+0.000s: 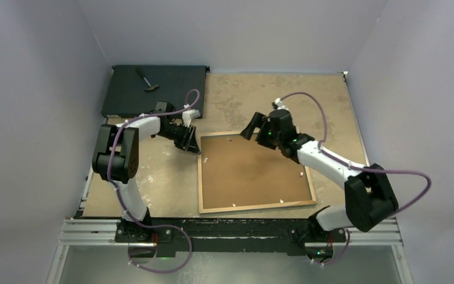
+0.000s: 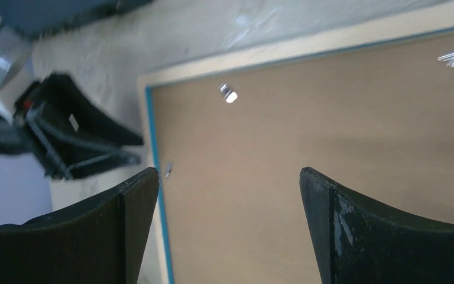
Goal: Put the photo into the frame
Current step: Install the photo frame at the center of the board.
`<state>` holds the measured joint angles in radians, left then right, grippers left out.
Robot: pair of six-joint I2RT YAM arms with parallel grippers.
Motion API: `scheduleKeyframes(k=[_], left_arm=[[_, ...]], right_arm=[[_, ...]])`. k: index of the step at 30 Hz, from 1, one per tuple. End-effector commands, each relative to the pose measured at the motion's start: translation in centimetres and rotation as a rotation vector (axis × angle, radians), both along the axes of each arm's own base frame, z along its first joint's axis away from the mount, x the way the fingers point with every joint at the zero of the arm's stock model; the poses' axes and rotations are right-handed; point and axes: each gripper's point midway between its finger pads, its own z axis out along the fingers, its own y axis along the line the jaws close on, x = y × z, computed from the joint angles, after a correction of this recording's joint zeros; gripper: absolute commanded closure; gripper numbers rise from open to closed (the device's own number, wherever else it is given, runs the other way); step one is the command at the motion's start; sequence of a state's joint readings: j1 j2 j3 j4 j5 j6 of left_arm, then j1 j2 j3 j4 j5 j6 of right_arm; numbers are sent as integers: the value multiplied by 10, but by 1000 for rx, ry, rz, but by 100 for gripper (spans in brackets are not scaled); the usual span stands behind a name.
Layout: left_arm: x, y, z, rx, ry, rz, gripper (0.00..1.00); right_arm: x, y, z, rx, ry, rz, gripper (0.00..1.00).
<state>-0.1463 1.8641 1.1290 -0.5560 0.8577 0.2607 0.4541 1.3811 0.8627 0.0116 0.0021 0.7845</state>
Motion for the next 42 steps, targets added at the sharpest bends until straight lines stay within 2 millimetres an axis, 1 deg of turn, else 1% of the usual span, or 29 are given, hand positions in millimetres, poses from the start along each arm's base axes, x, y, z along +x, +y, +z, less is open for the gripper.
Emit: scheduleKeyframes(k=[1, 6, 8, 11, 12, 13, 17, 21, 25, 36, 42], left_arm=[[3, -3, -7, -13, 10, 19, 66], [-1, -1, -16, 0, 21, 28, 76], [-2, -1, -19, 2, 27, 28, 80], [-2, 1, -21, 10, 29, 28, 82], [-2, 1, -21, 10, 29, 29, 84], [-2, 1, -20, 11, 27, 30, 84], [-2, 1, -19, 11, 24, 31, 86], [-3, 2, -19, 17, 22, 29, 88], [-3, 2, -18, 20, 16, 25, 89], [-5, 2, -15, 14, 3, 16, 91], [-4, 2, -13, 13, -4, 13, 93]], right_arm=[[-7, 62, 10, 143, -37, 94, 11], [-21, 118, 3, 223, -28, 249, 16], [-27, 136, -4, 252, -13, 294, 19], [-37, 160, -14, 258, 13, 359, 22], [-41, 168, -23, 249, 31, 380, 23], [-44, 175, -26, 249, 39, 400, 23], [-54, 197, -37, 237, 52, 459, 25], [-55, 208, -46, 227, 61, 485, 28], [-56, 213, -54, 224, 76, 494, 30], [-60, 218, -71, 225, 109, 508, 34], [-62, 222, -75, 241, 119, 523, 36]])
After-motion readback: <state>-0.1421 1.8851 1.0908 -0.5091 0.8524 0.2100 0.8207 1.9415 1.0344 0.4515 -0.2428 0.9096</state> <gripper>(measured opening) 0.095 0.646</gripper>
